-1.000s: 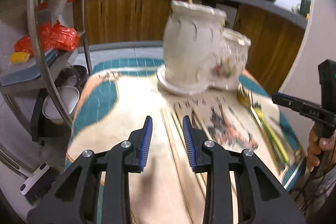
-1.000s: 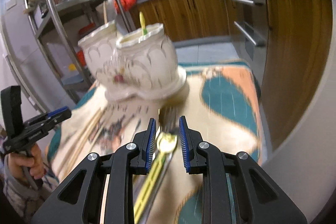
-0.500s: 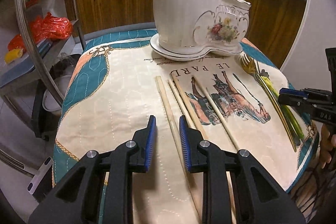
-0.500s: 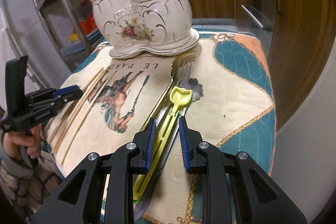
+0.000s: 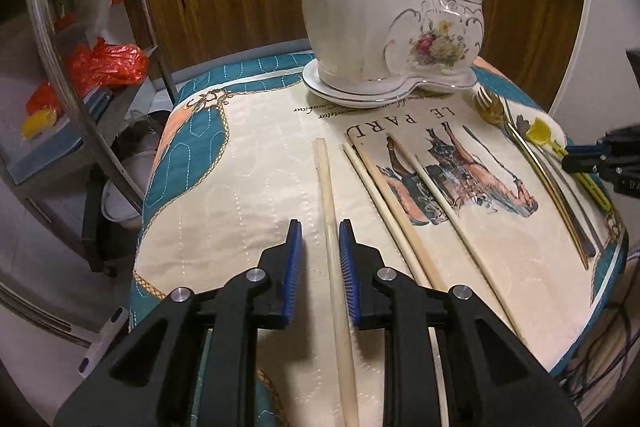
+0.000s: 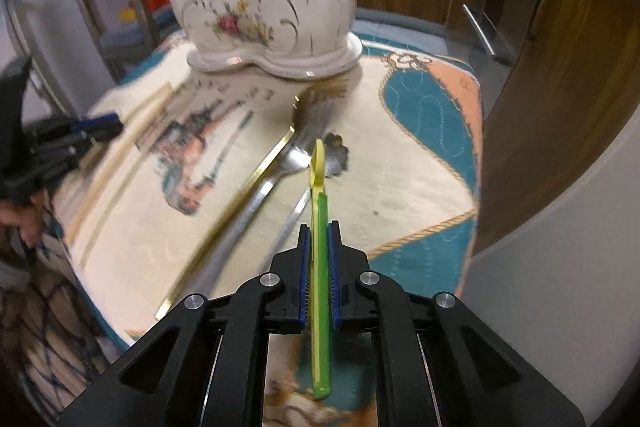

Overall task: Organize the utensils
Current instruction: 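Grasp another chopstick with the left tool while the right tool grasps another yellow utensil, then carry both items up and release them into the white holder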

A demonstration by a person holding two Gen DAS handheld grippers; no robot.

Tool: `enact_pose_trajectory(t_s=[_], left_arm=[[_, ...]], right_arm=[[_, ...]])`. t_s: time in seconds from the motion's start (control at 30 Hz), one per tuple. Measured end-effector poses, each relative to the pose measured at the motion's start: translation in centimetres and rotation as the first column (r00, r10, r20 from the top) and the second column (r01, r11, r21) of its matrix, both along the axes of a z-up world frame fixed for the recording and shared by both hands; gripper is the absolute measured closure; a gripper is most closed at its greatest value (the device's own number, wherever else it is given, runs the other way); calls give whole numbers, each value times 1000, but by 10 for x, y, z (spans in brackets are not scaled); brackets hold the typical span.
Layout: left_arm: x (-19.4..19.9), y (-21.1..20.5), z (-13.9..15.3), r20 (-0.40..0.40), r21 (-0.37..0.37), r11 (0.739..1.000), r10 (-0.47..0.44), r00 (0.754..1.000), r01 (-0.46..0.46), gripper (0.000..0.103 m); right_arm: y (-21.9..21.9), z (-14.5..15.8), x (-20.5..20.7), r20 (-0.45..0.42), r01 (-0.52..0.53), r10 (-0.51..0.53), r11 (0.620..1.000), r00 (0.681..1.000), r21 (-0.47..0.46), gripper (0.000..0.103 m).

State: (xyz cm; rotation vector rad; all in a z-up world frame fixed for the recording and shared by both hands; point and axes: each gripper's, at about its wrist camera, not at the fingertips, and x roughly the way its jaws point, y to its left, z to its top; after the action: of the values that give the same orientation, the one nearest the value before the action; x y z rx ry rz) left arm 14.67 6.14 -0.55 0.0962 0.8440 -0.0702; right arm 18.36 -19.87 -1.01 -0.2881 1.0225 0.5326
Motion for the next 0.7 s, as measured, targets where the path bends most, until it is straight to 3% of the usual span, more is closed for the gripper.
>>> enact_pose_trajectory(t_s=[0.1, 0.23, 0.33, 0.43, 0.53, 0.7], left_arm=[[5, -1, 2, -36, 19, 1000, -20, 999, 20, 83], [19, -2, 6, -145, 38, 996, -75, 987, 81, 83], [30, -4, 9, -252, 60, 987, -130, 959, 149, 83], [39, 1, 10, -325, 21, 984, -162, 932, 178, 85], [40, 9, 11, -332, -9, 986, -158, 930, 165, 97], [30, 30, 13, -265, -91, 991, -119, 957, 98, 97]], right_arm=[[8, 1, 9, -53, -50, 45, 994, 998, -93, 93], [23, 2, 20, -130, -130, 105, 971, 986, -203, 93], [32, 2, 29, -199, -177, 128, 952, 972, -251, 93], [34, 3, 33, -217, -191, 133, 944, 967, -270, 93], [31, 7, 32, -198, -186, 136, 948, 971, -259, 93], [15, 18, 27, -154, -159, 132, 970, 979, -183, 93]])
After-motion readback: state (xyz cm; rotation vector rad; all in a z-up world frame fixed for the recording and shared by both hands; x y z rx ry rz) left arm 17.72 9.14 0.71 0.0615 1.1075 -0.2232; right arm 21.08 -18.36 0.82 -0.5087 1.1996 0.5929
